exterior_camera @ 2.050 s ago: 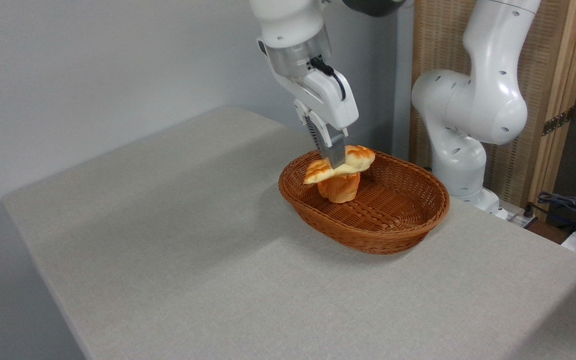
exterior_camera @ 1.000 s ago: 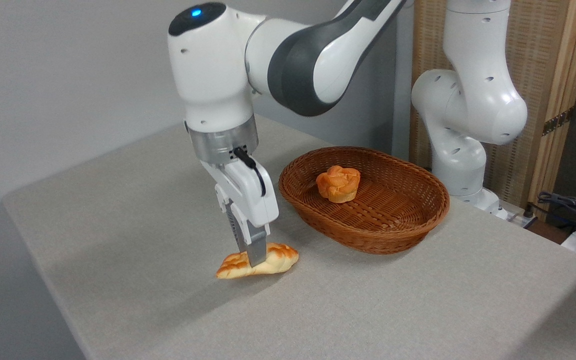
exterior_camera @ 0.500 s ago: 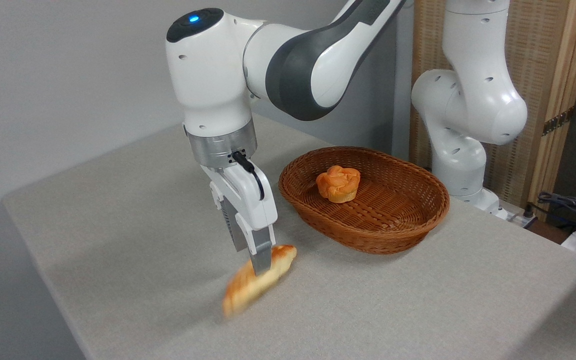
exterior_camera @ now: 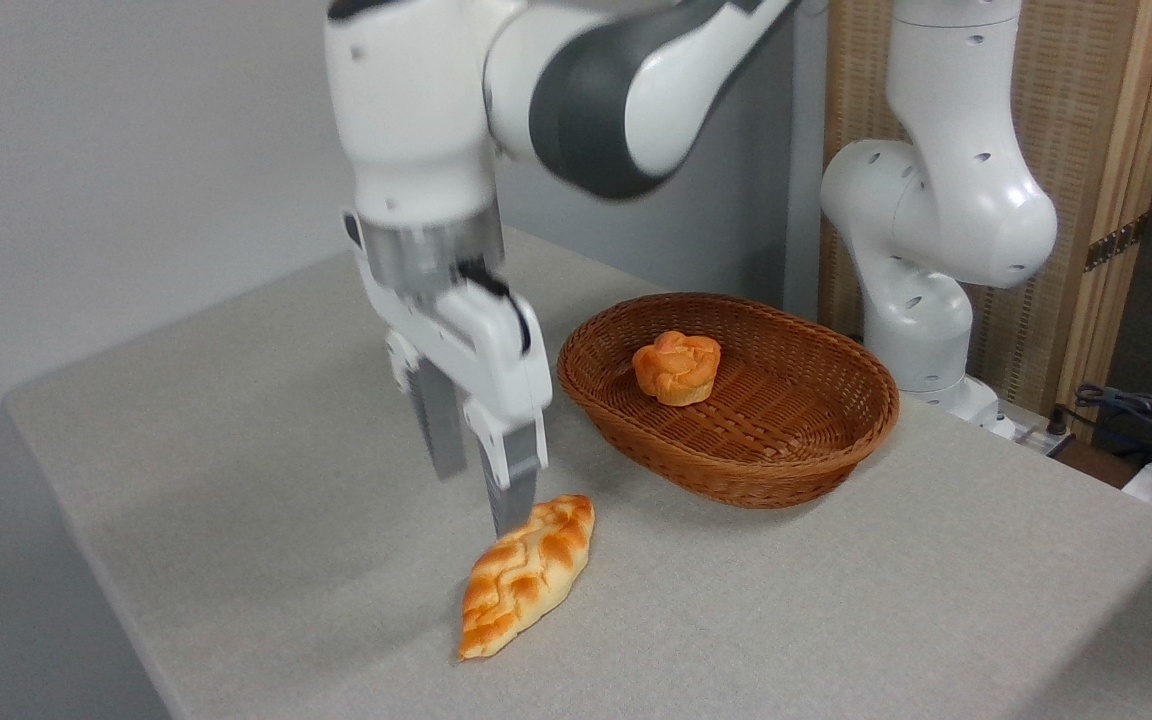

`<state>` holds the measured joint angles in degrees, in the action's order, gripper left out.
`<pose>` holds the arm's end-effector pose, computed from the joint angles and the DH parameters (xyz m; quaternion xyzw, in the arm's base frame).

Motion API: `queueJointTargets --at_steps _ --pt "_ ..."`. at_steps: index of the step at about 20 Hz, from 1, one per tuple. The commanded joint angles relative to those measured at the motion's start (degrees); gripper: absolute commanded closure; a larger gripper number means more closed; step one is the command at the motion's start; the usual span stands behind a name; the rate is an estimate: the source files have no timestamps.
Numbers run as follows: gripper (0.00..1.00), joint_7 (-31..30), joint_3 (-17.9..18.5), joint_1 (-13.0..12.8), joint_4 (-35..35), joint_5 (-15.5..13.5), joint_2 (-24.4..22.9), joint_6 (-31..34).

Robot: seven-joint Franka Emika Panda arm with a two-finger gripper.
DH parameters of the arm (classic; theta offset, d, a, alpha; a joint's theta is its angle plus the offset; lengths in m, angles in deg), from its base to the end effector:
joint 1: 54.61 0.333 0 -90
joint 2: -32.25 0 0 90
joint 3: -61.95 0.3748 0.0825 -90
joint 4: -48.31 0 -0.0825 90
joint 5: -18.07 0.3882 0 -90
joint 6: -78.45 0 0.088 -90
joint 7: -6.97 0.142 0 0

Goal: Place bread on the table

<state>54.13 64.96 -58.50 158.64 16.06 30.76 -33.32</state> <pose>0.5618 -0.0119 0.5253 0.9154 -0.4013 0.0302 0.0057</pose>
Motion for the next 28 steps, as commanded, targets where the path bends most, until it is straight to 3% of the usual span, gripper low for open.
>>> queueJointTargets --at_steps 1,5,9,11,14,28 --pt "0.00 -4.0 -7.8 7.7 -7.7 -0.5 -0.9 7.9" --pt "0.00 -3.9 -7.8 7.7 -16.4 -0.8 -0.7 18.3" --pt "0.00 -4.0 -7.8 7.3 -18.1 -1.1 -0.7 23.3" --pt "0.00 -4.1 -7.2 6.1 -18.3 -1.0 -0.7 23.9" --pt "0.00 -3.7 -2.3 2.6 -18.8 -1.1 -0.7 24.5" --pt "0.00 -3.9 -2.3 2.0 -18.0 -0.8 0.0 22.7"
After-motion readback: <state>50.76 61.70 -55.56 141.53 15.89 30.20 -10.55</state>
